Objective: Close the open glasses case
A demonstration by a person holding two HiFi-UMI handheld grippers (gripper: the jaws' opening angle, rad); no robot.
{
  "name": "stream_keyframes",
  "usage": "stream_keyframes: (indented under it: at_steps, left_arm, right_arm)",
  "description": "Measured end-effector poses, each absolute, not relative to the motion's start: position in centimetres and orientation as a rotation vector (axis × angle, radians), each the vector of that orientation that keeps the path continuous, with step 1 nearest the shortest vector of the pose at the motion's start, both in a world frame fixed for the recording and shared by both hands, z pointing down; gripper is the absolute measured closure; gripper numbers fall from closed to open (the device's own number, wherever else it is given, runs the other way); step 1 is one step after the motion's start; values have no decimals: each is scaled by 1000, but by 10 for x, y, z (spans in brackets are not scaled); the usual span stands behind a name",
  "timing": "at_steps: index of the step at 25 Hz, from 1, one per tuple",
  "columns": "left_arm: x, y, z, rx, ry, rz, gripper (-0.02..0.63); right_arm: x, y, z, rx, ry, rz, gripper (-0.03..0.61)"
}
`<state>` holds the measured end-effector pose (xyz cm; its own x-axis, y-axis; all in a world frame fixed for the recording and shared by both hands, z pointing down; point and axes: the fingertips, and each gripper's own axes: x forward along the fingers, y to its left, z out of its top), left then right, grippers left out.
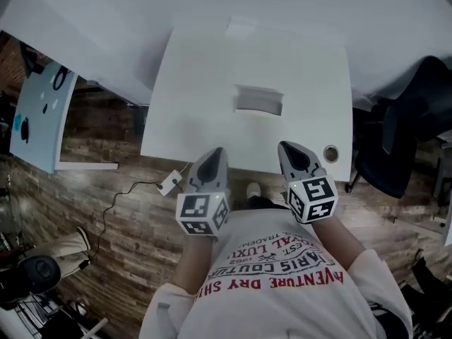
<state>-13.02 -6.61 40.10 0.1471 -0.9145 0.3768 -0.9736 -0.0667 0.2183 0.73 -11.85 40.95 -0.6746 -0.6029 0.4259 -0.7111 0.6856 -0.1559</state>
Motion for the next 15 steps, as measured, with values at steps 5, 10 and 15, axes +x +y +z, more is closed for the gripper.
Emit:
stream_keyframes:
  at_steps: [5,10,15]
  left_arm:
    - [-123,-95,427,2038,-1687,260,615]
    - [-118,-129,447,2090,-1556,330,615]
    - [-116,-164,466,2139,-1428,408,615]
  right_arm:
    - [20,-137,424,1140,-2477,527,566]
    - [22,-158,439,1241,-2399,569,566]
    - [19,-171,462,1308,-2295,647,566]
